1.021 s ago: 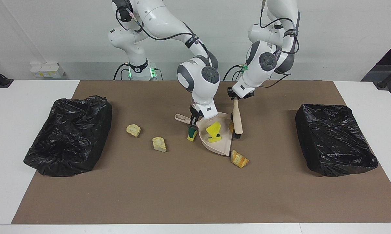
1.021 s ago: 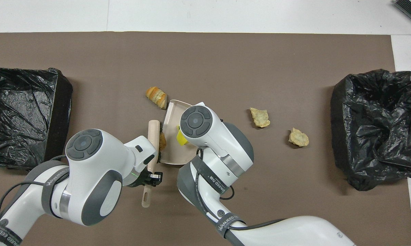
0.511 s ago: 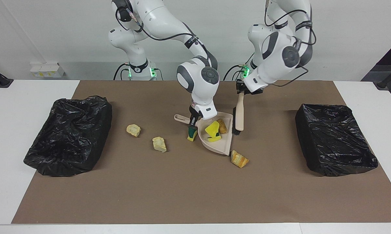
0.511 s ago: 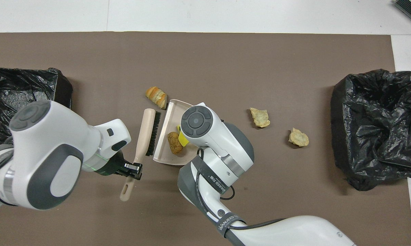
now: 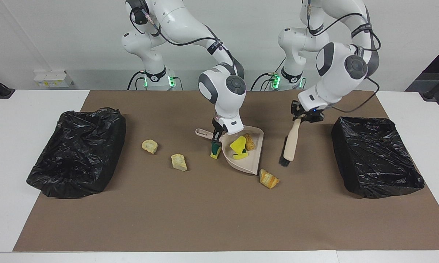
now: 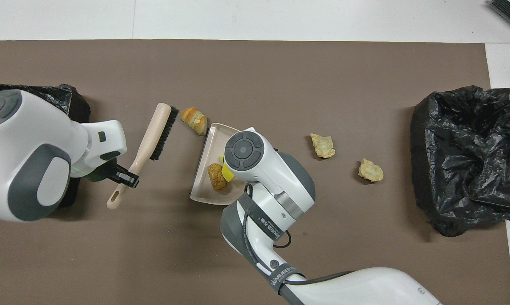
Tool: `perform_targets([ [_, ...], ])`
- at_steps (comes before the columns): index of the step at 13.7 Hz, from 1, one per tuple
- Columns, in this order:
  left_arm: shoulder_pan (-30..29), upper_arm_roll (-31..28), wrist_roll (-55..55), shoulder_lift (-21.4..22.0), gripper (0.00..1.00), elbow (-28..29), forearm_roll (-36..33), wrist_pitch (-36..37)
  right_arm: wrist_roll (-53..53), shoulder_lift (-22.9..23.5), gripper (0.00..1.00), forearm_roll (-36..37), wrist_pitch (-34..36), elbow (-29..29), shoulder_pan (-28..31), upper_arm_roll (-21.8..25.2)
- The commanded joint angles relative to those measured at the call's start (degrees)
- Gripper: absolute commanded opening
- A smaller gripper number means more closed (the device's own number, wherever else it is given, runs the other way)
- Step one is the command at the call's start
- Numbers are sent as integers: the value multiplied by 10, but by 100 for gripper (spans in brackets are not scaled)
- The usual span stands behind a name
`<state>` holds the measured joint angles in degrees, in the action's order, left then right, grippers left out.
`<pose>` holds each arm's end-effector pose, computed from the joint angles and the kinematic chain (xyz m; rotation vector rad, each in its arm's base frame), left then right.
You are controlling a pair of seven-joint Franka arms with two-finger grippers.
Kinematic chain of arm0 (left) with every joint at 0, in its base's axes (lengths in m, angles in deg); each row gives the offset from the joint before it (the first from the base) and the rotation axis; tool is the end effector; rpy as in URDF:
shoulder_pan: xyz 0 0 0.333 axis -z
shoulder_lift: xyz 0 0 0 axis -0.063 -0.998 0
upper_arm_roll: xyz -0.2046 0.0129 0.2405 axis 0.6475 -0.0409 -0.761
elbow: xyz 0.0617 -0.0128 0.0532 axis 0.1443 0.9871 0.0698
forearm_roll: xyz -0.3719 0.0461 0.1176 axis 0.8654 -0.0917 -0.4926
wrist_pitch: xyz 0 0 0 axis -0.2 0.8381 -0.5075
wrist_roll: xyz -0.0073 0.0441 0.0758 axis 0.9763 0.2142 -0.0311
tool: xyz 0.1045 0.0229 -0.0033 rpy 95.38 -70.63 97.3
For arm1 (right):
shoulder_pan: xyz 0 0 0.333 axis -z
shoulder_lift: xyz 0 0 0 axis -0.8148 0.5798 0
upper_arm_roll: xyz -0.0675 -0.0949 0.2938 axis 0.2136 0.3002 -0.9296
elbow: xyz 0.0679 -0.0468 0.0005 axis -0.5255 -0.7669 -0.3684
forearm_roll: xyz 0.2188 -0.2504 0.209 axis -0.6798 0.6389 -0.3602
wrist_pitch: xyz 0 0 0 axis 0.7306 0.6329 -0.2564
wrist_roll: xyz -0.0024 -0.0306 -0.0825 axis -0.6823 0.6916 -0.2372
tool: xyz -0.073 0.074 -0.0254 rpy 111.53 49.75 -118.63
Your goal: Sweep and dump trash in bin
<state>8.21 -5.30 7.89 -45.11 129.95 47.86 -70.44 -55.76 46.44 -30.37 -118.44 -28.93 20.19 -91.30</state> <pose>0.5413 -0.1332 0.4358 2.8935 -0.7575 -0.2833 0.5260 0.3747 0.3354 2.4090 1.7905 -0.2699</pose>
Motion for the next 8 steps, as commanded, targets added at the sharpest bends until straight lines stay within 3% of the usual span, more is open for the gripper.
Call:
perform_targets([
  [1,-3,4,21,-121,0,-137,-35,22,-29,0,0,56,57,11,4,-2],
  [4,-9,5,28,-155,0,-155,-57,14,-63,1,0,99,89,22,4,-2],
  [8,-1,5,28,-161,0,-131,-66,-26,-67,0,0,116,102,22,0,-3],
])
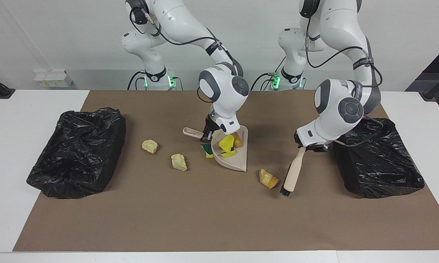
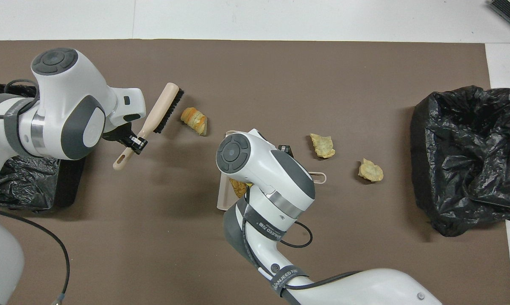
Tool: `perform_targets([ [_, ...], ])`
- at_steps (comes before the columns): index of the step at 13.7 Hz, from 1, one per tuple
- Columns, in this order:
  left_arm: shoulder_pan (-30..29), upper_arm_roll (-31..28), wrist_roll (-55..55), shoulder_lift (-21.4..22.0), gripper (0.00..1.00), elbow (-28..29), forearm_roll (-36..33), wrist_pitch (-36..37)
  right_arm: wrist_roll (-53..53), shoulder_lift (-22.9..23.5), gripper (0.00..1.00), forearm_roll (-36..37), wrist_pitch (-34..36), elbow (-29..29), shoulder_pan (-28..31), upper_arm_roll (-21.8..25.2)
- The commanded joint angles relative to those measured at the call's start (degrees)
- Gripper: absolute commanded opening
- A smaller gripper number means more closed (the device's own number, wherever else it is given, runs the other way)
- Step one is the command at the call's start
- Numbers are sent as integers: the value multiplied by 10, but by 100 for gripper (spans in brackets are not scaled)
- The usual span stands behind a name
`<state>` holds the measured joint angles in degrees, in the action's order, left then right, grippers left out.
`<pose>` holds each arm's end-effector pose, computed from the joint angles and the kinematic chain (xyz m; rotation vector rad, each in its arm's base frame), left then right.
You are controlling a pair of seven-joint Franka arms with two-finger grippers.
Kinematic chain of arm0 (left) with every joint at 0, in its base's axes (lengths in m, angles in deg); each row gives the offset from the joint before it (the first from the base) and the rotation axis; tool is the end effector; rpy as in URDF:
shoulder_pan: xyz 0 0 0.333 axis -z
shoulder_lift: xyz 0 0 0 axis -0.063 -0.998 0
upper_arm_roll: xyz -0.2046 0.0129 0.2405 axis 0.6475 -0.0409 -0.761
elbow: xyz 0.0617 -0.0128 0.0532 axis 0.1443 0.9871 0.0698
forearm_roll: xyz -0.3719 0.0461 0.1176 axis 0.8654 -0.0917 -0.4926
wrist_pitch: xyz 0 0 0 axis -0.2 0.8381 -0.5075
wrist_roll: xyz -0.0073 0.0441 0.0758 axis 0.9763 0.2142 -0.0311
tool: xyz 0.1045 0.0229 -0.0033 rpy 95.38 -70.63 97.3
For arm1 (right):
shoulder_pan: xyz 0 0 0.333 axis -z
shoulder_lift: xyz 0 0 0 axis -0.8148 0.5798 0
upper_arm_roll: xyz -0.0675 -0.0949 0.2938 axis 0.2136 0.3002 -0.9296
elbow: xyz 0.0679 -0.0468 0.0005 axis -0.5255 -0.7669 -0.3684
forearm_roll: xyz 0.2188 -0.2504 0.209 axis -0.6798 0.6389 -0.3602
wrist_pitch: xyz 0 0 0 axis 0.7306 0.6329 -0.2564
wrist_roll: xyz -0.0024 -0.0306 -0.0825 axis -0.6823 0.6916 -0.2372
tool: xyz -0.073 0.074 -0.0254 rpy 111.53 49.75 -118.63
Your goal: Sweep and dump trash in bin
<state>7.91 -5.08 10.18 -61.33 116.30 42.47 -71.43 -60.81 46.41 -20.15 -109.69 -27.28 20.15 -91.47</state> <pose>0.6156 -0.1400 0.3739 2.9356 -0.8753 -0.3382 0.5273 0.3563 0.3422 2.1337 1.8404 -0.4383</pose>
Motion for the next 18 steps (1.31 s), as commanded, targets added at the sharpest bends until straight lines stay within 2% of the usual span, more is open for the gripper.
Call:
perform_targets([
  [1,4,3,5,5,0,21,-12,-25,-17,0,0,14,14,6,0,-1],
  [5,35,3,4,61,0,134,-11,-70,-14,0,0,6,9,4,1,-1],
  [8,58,4,7,91,0,179,-11,-47,-14,0,0,5,4,3,2,-1],
  [12,108,7,6,109,0,189,-3,9,-14,0,0,4,1,2,5,-1],
  [14,118,8,8,136,0,194,20,43,-12,1,0,1,-3,2,8,-1],
  [18,140,7,5,168,0,197,60,69,-28,5,0,-22,-45,-2,21,-1],
])
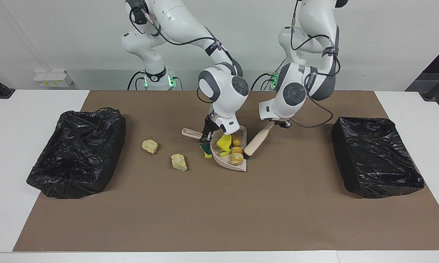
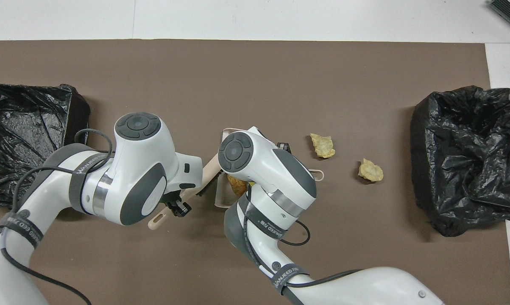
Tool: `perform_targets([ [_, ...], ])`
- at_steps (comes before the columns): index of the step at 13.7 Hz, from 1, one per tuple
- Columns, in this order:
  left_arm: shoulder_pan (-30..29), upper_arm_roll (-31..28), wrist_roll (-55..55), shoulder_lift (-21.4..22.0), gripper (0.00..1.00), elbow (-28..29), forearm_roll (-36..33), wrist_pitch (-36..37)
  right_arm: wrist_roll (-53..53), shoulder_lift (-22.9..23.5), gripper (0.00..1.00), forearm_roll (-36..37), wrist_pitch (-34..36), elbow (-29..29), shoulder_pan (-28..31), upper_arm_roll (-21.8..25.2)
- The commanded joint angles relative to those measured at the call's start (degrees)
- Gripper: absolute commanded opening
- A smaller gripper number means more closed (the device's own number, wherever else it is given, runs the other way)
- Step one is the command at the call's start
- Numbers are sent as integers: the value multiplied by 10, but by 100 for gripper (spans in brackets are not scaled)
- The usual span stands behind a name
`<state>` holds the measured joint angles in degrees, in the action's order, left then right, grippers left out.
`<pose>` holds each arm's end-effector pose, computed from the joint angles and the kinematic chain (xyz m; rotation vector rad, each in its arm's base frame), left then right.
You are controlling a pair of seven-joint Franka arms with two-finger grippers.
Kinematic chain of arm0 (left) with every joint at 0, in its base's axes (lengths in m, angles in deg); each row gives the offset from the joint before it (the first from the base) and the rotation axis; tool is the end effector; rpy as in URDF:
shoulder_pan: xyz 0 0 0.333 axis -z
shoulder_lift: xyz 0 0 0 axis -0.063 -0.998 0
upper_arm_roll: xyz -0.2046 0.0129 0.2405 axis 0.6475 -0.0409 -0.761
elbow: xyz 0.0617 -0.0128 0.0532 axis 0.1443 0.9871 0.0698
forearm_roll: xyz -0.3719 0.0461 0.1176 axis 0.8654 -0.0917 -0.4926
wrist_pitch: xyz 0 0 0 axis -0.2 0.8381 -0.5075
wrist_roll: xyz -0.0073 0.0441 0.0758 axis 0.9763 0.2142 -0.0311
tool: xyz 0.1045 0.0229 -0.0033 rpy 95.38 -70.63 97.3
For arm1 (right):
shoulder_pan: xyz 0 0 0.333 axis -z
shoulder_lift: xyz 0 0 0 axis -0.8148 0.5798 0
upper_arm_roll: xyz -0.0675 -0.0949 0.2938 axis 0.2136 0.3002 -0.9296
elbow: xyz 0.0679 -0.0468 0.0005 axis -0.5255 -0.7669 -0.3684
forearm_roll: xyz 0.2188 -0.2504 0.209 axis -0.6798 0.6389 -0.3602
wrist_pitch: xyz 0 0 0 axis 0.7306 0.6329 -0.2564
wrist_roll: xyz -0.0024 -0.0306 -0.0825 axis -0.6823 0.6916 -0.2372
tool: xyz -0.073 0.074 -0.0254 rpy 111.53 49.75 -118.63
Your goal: Sweep and dump trash in bin
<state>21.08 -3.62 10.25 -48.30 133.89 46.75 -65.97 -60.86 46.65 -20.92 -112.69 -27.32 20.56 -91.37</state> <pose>0.4711 -0.2538 0.3716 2.7453 -1.1789 -0.6114 0.5337 0.3576 0.3416 2.1577 1.8514 -0.3753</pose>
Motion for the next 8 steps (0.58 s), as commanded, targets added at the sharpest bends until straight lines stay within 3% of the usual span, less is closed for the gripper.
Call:
perform_targets([
  [1,0,-11,6,51,0,21,22,28,-33,3,0,-14,-15,-2,17,-2],
  [3,-19,-13,-13,71,0,18,22,52,-35,3,0,-26,-25,-2,24,-2],
  [8,-18,-10,-311,133,0,13,5,88,-83,-4,0,-66,-40,4,60,-3],
])
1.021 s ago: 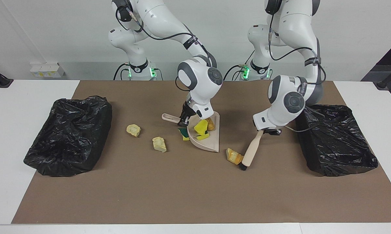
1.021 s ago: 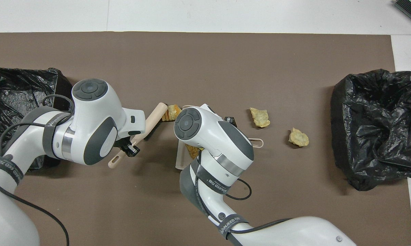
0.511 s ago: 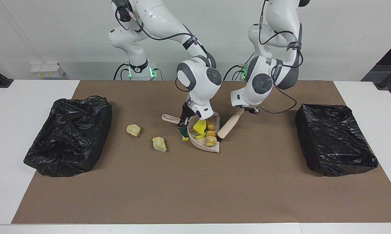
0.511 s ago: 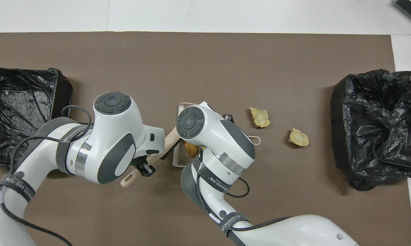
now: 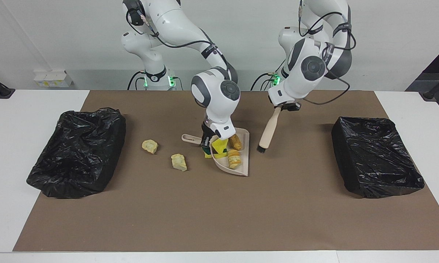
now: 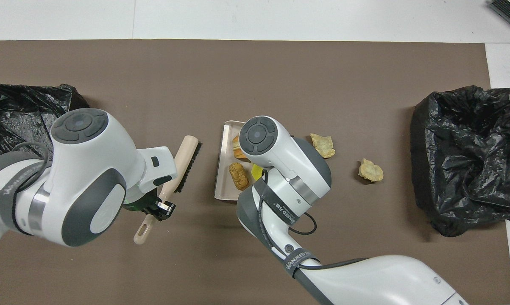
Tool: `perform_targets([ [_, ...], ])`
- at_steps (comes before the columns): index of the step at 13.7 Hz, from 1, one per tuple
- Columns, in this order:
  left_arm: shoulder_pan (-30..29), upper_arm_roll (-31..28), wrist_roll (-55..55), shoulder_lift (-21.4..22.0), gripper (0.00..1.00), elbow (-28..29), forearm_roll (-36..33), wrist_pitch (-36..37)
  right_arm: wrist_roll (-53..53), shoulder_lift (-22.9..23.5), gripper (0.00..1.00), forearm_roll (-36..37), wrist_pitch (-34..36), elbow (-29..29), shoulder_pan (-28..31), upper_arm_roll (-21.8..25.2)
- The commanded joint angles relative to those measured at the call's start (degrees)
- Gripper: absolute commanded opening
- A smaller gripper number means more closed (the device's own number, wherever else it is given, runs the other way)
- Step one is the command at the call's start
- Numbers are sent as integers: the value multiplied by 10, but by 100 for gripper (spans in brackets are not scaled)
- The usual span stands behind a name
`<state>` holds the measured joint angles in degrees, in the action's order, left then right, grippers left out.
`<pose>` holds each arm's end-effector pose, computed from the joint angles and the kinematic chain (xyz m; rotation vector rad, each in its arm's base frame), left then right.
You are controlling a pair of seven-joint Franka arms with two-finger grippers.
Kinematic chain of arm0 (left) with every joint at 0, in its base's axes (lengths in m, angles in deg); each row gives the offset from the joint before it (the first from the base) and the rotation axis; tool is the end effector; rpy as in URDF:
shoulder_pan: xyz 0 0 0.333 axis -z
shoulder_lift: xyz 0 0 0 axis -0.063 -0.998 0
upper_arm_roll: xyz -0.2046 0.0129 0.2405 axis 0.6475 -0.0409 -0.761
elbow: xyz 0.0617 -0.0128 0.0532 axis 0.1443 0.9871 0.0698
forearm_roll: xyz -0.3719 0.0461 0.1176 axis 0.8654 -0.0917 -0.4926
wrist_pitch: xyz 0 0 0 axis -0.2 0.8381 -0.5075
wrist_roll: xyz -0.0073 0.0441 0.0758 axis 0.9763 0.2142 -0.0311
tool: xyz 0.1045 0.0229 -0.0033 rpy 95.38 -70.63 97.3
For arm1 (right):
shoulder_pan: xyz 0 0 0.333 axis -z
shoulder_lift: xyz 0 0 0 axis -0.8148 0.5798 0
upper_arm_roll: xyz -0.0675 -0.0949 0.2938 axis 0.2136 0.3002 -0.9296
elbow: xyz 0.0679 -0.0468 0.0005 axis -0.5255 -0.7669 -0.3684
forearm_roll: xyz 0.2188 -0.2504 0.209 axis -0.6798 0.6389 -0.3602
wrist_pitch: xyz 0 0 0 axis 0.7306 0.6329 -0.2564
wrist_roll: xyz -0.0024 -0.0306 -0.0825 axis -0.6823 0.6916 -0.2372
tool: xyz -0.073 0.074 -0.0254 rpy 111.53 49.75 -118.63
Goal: Sweep and dump trash in bin
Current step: 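Carry the loaded dustpan with the right gripper toward the nearer bin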
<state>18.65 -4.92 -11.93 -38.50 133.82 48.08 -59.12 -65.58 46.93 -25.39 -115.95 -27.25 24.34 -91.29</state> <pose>0.4581 -0.2149 0.4564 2.9811 -0.5571 -0.5610 0.5579 0.3308 0.3409 2.2397 1.9034 -0.3291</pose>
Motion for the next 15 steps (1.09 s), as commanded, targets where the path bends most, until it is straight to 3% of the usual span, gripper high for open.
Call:
perform_targets([
  [1,9,7,-144,38,0,18,-9,21,-63,-10,0,-44,-8,10,41,-4],
  [2,24,10,-202,42,0,21,-9,18,-97,-16,0,-67,-8,17,53,-4],
  [6,76,11,-264,86,0,92,-1,-38,-152,-49,0,-78,4,31,105,-3],
  [15,250,11,-392,58,0,208,75,-257,-222,-118,0,-78,68,31,220,-1],
])
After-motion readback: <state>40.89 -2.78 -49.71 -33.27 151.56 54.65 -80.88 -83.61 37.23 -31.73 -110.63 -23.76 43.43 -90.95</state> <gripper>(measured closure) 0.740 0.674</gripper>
